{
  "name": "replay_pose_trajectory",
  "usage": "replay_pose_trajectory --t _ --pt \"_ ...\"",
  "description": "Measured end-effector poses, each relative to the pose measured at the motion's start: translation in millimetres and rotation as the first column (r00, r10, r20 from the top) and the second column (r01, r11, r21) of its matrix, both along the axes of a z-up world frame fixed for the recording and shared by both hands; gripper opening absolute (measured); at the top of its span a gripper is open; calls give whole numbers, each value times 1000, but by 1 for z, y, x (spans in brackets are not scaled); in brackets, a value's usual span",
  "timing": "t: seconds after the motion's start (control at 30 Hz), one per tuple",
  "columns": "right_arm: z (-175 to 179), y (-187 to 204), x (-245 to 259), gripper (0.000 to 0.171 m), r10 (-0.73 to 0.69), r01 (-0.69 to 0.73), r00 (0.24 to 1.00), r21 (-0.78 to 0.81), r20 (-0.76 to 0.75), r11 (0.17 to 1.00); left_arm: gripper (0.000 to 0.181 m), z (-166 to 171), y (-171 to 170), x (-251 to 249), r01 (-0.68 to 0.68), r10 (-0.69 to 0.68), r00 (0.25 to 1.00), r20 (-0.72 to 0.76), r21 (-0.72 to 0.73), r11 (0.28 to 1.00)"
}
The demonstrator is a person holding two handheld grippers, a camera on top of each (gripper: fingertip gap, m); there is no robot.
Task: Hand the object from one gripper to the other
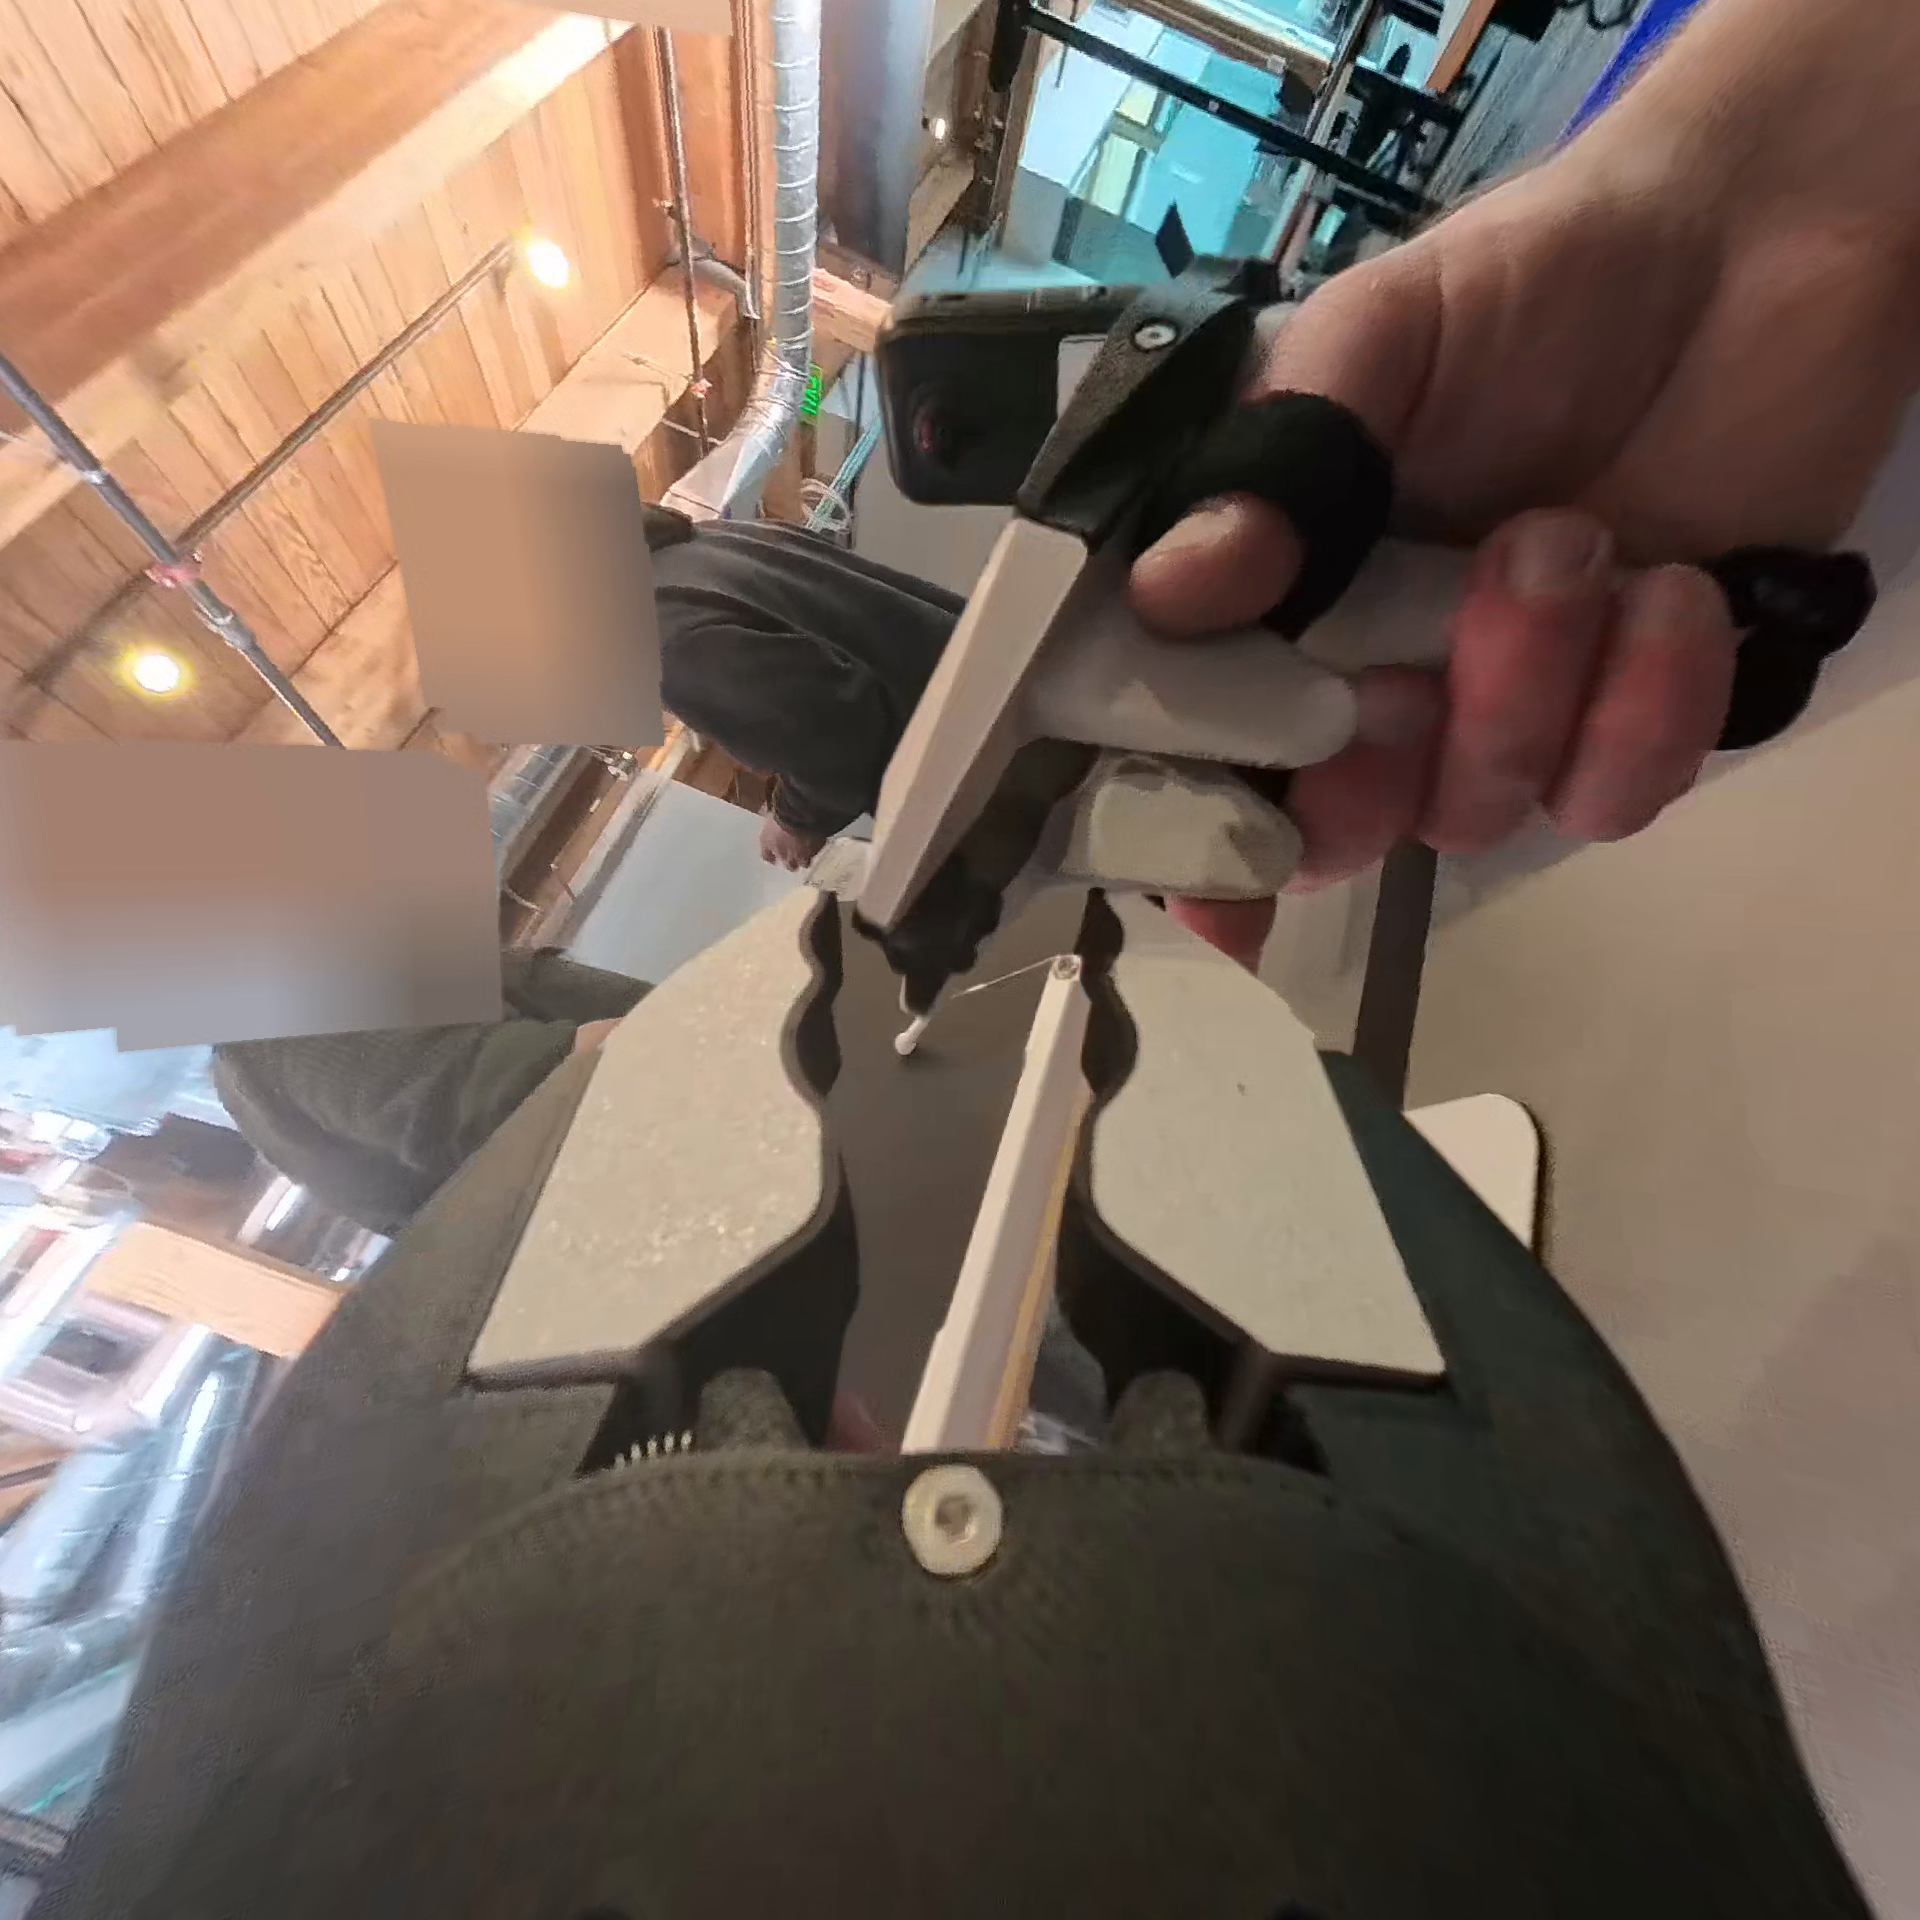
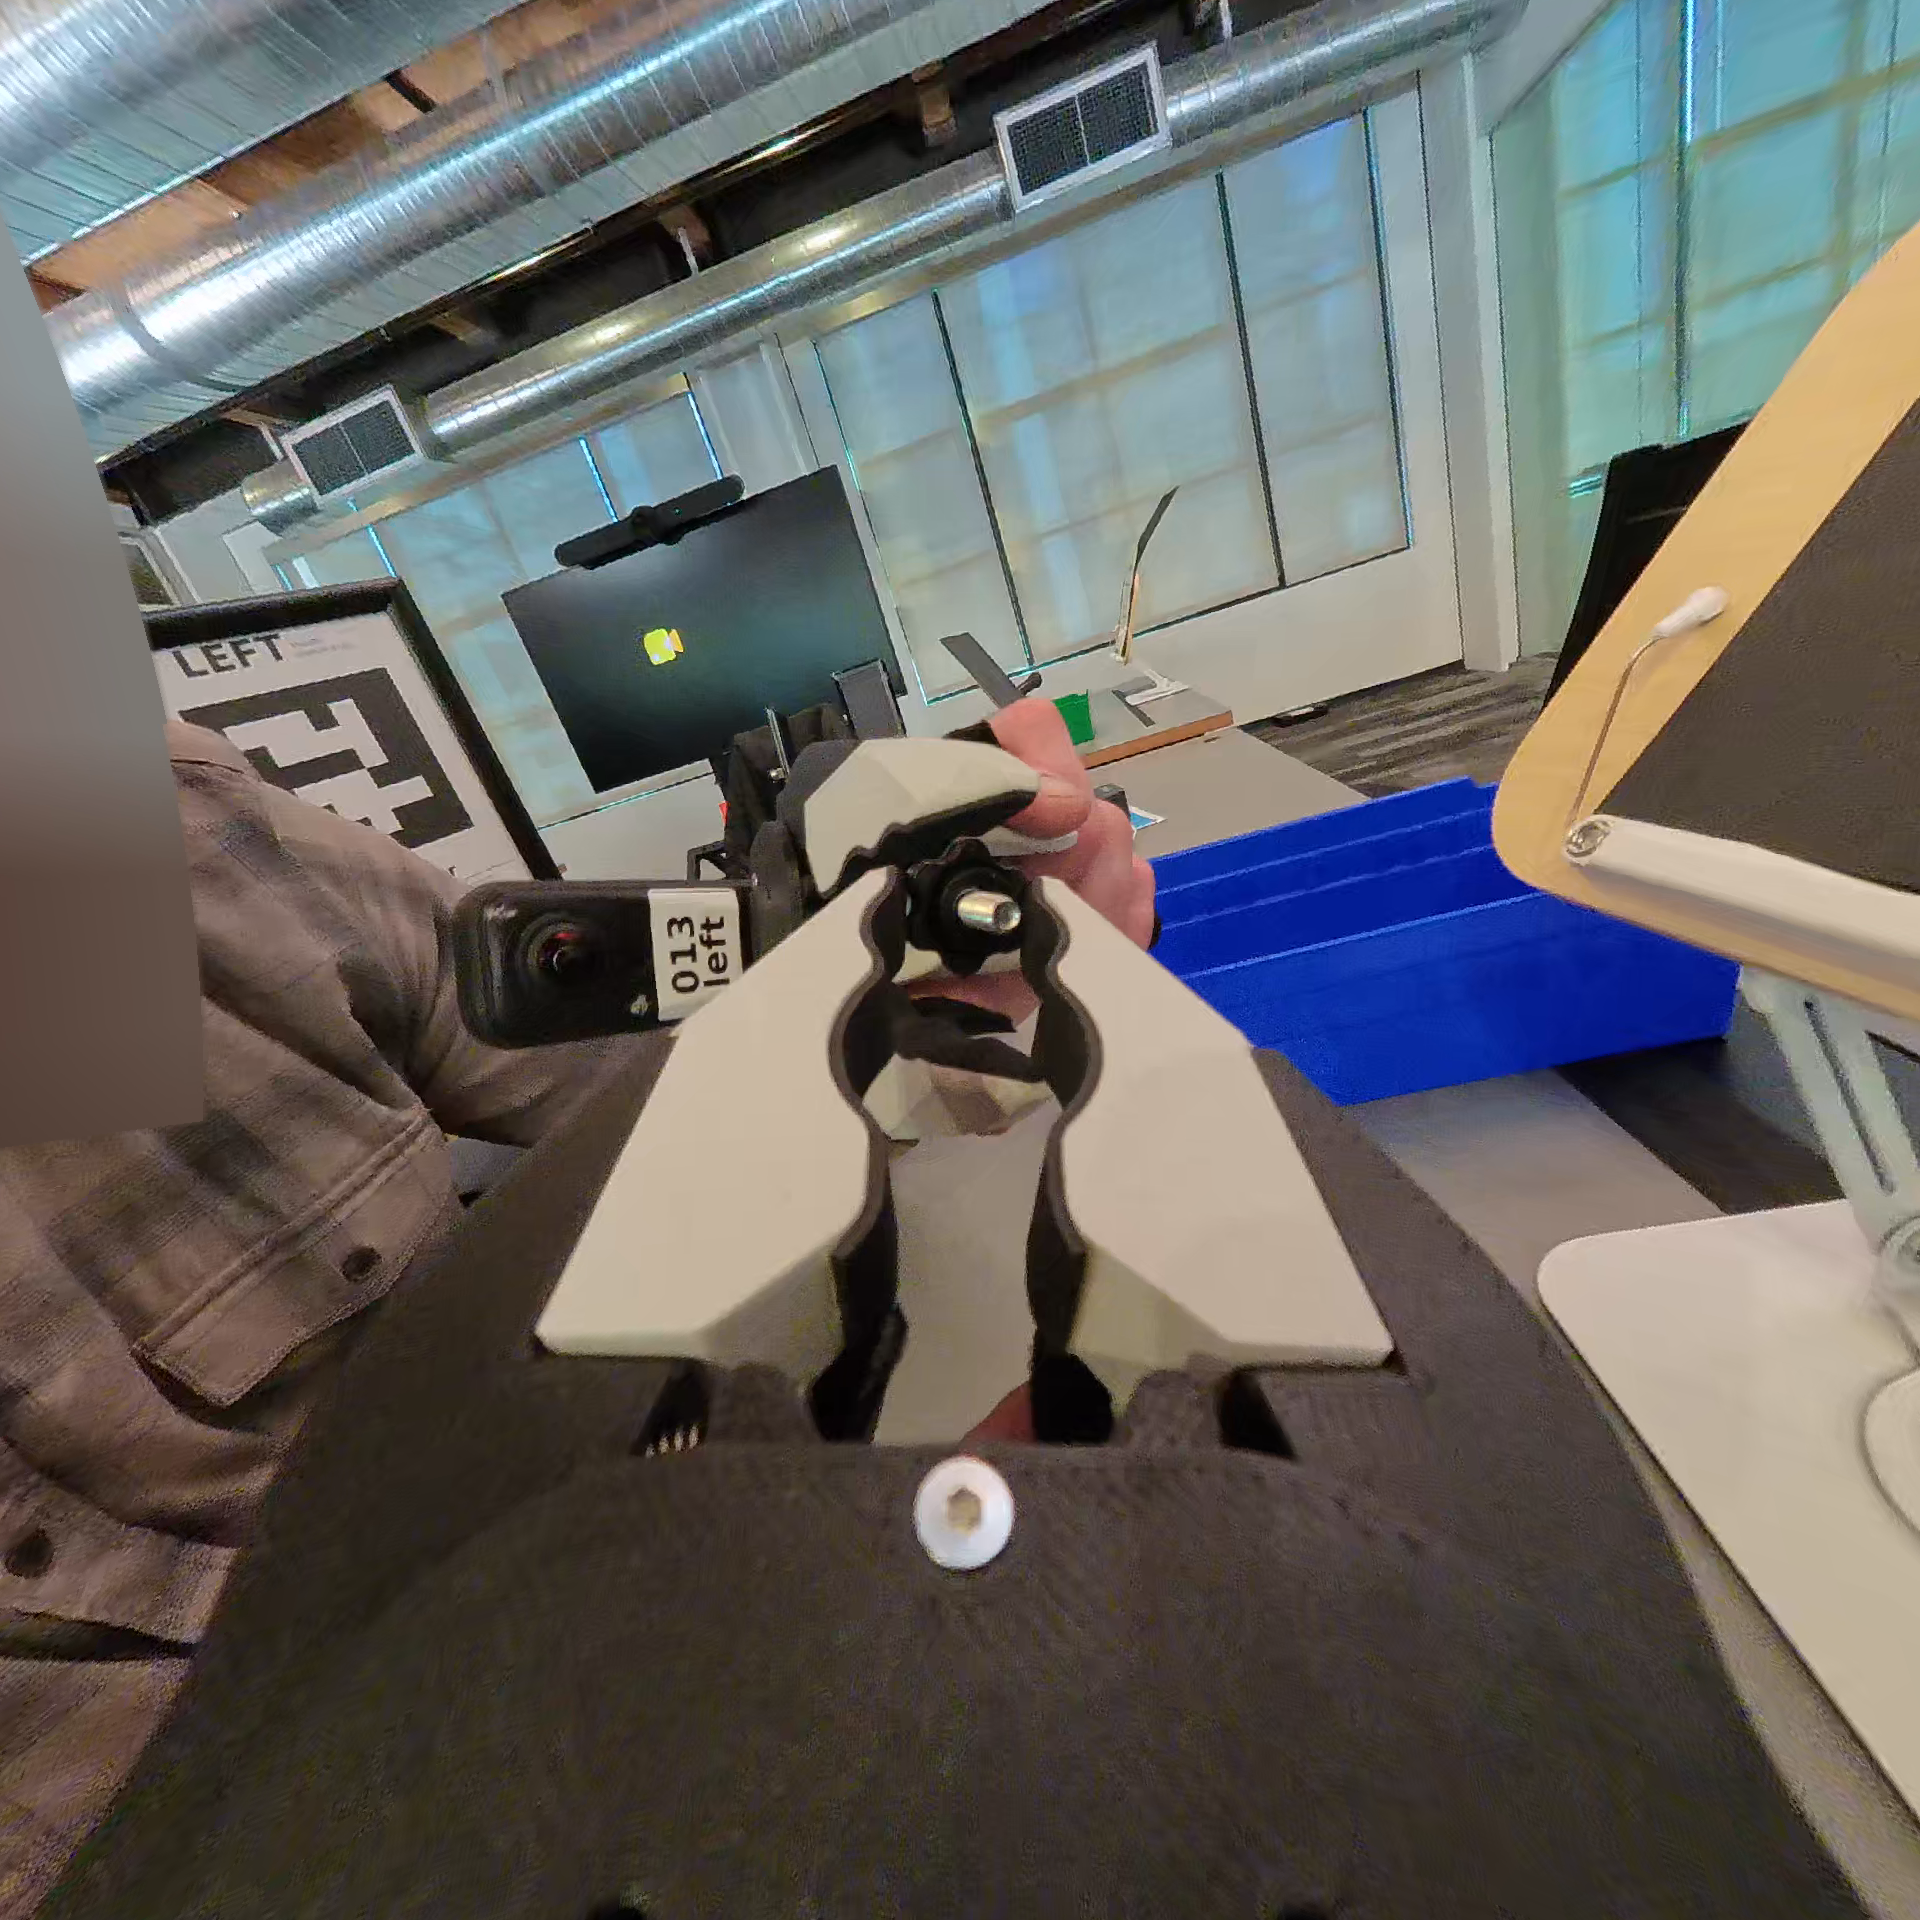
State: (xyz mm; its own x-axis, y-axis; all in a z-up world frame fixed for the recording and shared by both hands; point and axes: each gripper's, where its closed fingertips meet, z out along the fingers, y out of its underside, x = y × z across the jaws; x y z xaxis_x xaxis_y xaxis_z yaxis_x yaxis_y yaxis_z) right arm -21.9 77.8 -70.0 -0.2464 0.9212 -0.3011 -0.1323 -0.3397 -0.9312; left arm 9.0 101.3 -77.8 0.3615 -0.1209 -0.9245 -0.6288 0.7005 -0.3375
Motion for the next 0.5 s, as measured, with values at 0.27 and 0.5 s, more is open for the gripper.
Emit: replay_pose_trajectory --t 0.27,0.5 --pt "-4 -10 -2 19 83 -83 997 -50 0 995 28 2 -5 0 5 -5 1000 -3 48 999" --pt "-11 15 -2 41 -113 110 991 44 78 993 26 1 6 -10 -66 65 997 -47 -22 998"
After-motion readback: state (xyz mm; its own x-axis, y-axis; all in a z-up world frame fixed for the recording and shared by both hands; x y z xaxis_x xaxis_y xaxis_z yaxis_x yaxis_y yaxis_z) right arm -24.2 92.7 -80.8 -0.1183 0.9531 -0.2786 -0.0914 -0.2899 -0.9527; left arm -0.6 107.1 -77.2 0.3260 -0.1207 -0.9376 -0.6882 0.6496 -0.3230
